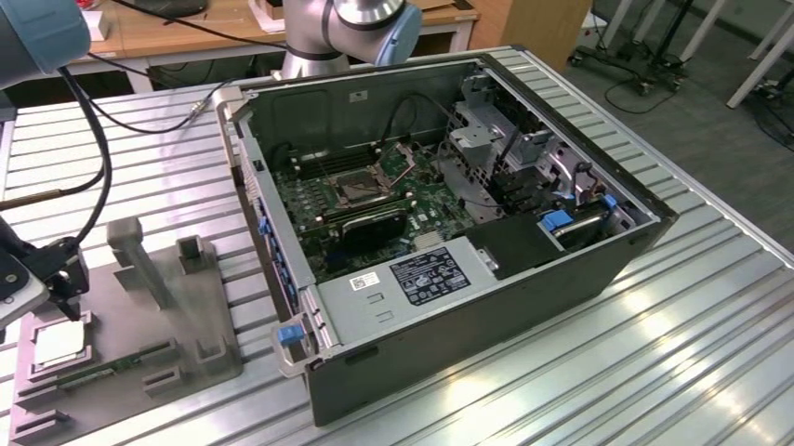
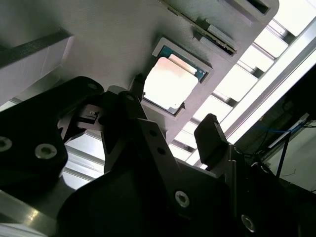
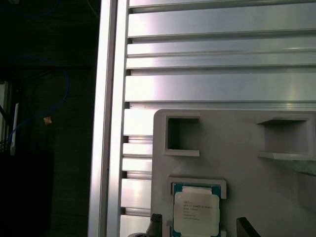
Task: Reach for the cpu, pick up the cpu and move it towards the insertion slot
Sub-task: 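Pick up the cpu and move it towards the insertion slot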
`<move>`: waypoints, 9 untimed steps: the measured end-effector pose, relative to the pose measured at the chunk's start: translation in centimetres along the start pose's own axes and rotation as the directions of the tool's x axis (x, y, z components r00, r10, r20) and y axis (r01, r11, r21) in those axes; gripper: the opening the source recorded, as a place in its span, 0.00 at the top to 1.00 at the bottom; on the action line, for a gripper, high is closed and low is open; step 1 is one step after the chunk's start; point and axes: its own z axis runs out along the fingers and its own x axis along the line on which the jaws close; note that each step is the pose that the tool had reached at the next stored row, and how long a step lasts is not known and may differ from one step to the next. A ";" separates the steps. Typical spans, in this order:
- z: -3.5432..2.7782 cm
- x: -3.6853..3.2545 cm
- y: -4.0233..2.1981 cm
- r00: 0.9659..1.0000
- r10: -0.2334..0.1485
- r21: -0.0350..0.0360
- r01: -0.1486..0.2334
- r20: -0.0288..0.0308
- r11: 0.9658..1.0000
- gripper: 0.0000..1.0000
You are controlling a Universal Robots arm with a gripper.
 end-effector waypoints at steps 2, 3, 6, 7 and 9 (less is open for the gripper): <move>0.01 0.00 0.00 1.000 0.000 0.000 0.000 0.000 1.000 0.32; 0.02 0.00 0.00 1.000 0.000 0.000 0.000 0.000 1.000 0.32; 0.15 -0.01 0.00 1.000 0.000 0.000 0.000 0.001 1.000 0.32; 0.23 0.00 -0.01 1.000 0.000 0.000 0.000 0.000 1.000 0.32; 0.43 0.00 -0.01 1.000 0.000 0.000 0.000 0.000 1.000 0.32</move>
